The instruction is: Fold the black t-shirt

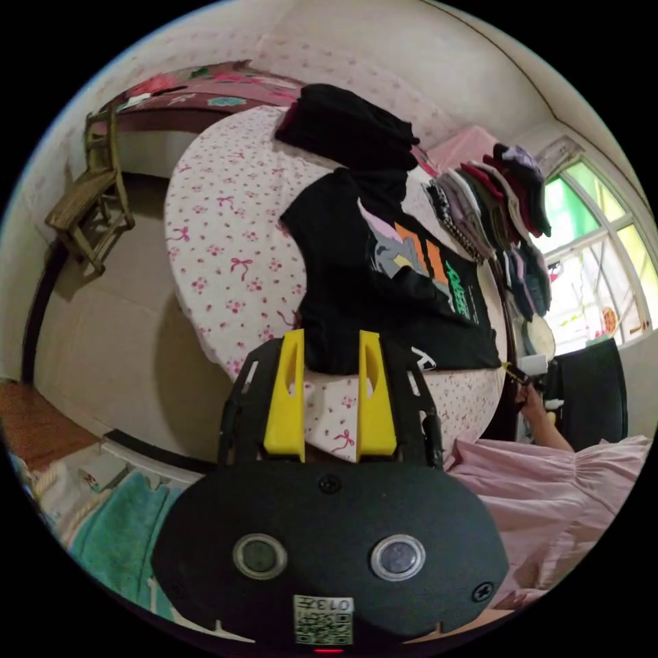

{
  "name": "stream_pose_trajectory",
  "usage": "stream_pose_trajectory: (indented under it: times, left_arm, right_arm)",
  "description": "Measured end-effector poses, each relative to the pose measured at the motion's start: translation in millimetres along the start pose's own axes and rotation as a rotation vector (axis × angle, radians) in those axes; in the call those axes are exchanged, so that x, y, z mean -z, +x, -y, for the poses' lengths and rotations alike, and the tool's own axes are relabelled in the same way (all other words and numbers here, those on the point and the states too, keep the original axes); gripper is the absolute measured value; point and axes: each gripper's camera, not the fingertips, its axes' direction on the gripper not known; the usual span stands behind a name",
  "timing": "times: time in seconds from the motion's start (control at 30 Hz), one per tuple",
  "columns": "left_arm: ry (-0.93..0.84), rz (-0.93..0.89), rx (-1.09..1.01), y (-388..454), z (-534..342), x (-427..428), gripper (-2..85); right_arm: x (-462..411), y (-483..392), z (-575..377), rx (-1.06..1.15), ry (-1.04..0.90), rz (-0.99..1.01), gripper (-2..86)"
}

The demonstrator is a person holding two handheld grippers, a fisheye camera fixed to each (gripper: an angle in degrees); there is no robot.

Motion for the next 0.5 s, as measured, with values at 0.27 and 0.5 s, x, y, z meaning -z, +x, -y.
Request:
stream_pose_trajectory:
  times: [0.27, 0.5]
  left_arm:
    - [-0.109, 0.002, -0.115, 10.9, 23.6, -21.8, 1.7]
    - [-0.054, -0.037, -0.214, 14.7, 25.3, 1.4, 0.3]
  right_arm:
    - [-12.1, 17.9, 23.6, 0.006, -0.014, -0.007, 8.7]
    - [-19.9, 26.9, 38.1, 0.038, -0.046, -0.034, 1.7]
